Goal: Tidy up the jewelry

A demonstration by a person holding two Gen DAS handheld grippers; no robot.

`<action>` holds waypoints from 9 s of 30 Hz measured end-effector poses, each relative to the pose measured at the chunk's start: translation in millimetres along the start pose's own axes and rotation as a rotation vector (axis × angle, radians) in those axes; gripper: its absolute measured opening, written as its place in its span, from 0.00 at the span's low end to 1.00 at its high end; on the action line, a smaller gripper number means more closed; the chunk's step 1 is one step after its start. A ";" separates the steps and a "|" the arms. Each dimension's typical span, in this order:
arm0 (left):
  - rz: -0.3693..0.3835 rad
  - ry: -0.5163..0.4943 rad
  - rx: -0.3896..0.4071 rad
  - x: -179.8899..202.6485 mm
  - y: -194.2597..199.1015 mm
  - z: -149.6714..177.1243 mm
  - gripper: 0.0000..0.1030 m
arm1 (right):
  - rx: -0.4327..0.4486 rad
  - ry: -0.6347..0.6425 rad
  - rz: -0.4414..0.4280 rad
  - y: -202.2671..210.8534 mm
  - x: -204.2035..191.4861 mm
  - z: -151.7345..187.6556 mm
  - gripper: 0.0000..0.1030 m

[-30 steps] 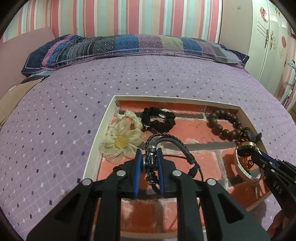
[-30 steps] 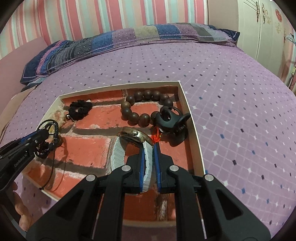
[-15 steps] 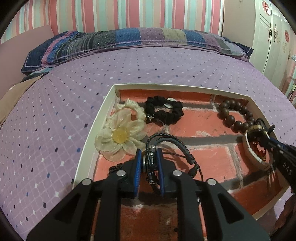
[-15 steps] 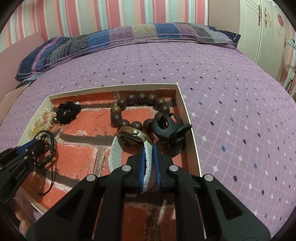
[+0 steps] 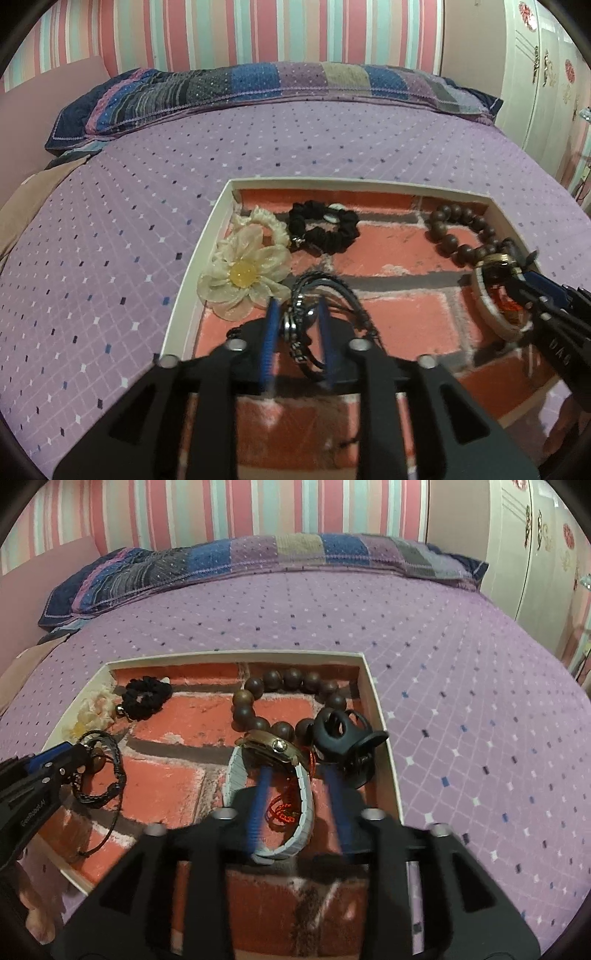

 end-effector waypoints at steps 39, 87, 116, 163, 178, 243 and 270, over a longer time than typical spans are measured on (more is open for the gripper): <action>-0.161 0.023 0.116 -126.0 230.5 143.1 0.91 | 0.110 0.057 0.011 193.4 -34.5 143.1 0.96; -0.098 0.115 -0.003 -199.7 173.2 177.4 0.52 | -0.040 0.071 -0.054 161.8 -53.0 203.1 0.18; -0.040 0.132 0.051 -161.8 198.0 153.0 0.28 | 0.061 0.055 -0.090 180.3 -47.4 173.6 0.04; 0.102 -0.028 -0.034 -0.5 47.6 44.6 0.28 | 0.037 -0.019 -0.031 42.6 -0.2 36.3 0.04; 0.088 -0.024 -0.064 -4.6 31.3 51.3 0.29 | -0.033 0.007 0.001 9.3 -1.5 31.1 0.04; 0.014 0.076 0.170 -55.0 336.5 192.3 0.96 | 0.171 0.011 0.024 327.8 -41.5 175.5 0.96; -0.001 0.082 0.179 -59.5 342.4 196.0 0.96 | 0.199 0.032 0.065 339.6 -48.0 171.7 0.96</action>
Point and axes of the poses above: each gripper's, at about its wrist camera, not at the fingertips, and y roughly against the way its jaws point, x to its right, z to its underside, the point moved 4 cm from there along -y, roughly the way its jaws point, and after that the axes turned 9 degrees about y, right-handed, at the moved point
